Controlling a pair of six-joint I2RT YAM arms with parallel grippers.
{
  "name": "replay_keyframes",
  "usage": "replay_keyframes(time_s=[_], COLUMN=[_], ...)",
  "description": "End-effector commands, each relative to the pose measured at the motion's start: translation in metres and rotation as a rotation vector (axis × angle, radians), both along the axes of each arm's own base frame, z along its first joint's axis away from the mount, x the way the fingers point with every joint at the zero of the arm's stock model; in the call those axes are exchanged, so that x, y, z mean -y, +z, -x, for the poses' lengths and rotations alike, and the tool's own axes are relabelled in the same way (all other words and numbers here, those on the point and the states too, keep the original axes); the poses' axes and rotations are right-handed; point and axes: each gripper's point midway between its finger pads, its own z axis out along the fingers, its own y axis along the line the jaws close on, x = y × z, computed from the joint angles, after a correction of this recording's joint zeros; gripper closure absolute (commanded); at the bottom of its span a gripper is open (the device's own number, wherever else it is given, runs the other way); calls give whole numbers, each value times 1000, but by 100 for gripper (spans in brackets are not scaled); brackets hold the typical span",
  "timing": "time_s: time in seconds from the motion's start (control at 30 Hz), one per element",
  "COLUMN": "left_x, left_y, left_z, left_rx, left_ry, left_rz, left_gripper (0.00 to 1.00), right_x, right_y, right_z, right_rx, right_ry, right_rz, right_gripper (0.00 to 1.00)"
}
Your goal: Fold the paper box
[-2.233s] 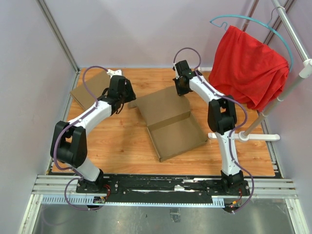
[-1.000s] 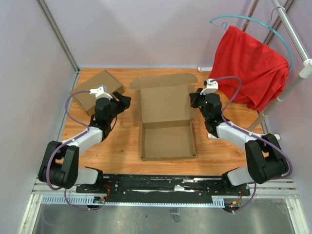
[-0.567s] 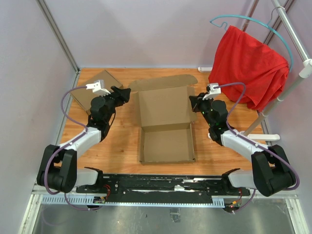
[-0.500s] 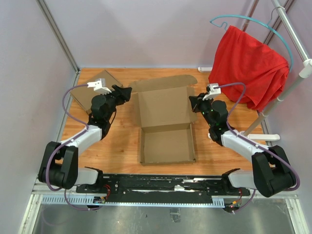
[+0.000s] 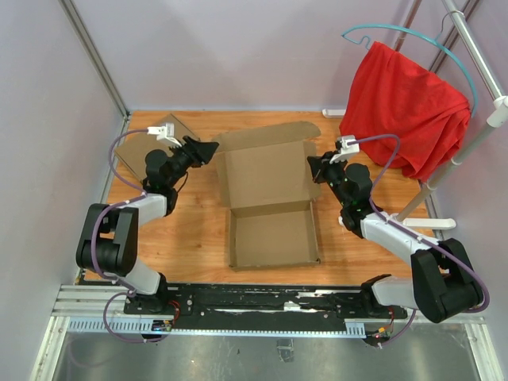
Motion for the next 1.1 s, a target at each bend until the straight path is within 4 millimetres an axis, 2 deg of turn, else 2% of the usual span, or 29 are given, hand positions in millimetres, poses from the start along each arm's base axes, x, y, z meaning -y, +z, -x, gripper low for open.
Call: replay_keyframes(time_s=[0.0,0.27,0.37,0.47,0.5,0.67,0.77,0.87,1.07], left_x=[19,21,18,16,15,25,35,44,56], left_y=[18,1,1,12,18,59,77,87,87], left_z=[9,-4,-5,-1,0,17,32,46,65], left_rx=[87,22,23,58,76,190,257,301,339], left_ry=[-140,-144,-123,-109,-108,-190,-277,-360,-460], left_rz=[34,23,13,4,-2,-37,-40,-38,-48], left_gripper=[44,63,84,94,95,96,96,96,96], right_x=[1,-1,-1,0,0,-3,1,14,55], right_y=[12,9,7,3,1,-2,13,27,52], right_z=[1,-1,-3,-5,-6,-6,-6,-3,7], right_rx=[42,19,5,-23,-44,-179,-215,-216,-203], right_ry=[12,22,17,9,8,28,22,-33,-250], right_rz=[2,13,21,31,34,103,155,180,147], right_gripper=[99,99,99,96,91,49,45,43,43])
